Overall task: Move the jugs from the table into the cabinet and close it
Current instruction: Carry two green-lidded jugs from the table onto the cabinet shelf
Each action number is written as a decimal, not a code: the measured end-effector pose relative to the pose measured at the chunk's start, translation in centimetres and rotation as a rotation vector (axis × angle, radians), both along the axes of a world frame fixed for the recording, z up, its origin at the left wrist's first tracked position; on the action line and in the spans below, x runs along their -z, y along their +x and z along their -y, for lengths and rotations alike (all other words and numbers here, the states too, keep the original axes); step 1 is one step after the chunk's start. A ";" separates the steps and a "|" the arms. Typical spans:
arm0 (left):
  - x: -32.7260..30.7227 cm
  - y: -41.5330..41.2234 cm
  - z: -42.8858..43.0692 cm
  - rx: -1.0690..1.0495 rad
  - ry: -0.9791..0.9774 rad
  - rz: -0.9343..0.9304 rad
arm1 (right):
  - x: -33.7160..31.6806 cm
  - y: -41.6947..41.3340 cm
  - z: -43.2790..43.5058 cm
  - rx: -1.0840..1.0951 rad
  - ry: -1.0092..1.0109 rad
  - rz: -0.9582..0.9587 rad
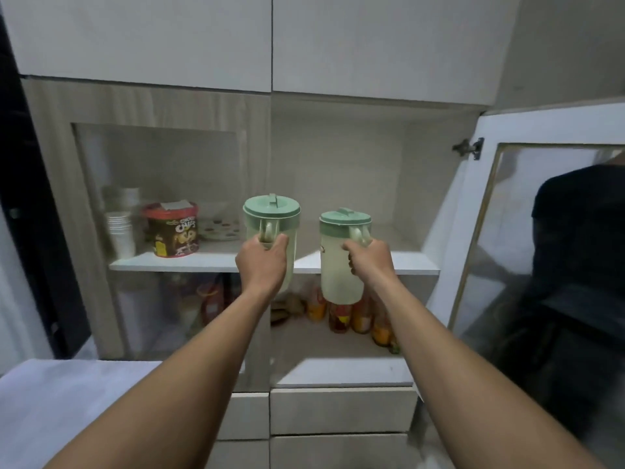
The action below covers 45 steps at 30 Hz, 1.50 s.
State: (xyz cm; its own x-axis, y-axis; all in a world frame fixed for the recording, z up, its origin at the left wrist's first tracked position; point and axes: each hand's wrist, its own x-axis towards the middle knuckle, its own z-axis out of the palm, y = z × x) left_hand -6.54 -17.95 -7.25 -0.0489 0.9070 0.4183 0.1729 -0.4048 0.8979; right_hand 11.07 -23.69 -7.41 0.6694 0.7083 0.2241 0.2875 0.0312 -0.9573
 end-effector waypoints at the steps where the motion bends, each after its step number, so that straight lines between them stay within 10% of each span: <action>1: -0.1 1.3 0.3 0.028 -0.001 0.006 | -0.1 1.3 0.6 0.019 0.010 -0.014; 45: 6.3 48.5 -40.5 0.197 -0.126 0.012 | 5.4 45.7 -38.3 0.316 0.049 -0.004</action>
State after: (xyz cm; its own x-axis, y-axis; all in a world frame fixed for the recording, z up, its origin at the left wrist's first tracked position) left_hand 41.99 22.52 -13.59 0.1303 0.9445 0.3014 0.0906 -0.3141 0.9451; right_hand 56.80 14.60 -12.83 0.8555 0.4538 0.2495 0.2864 -0.0132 -0.9580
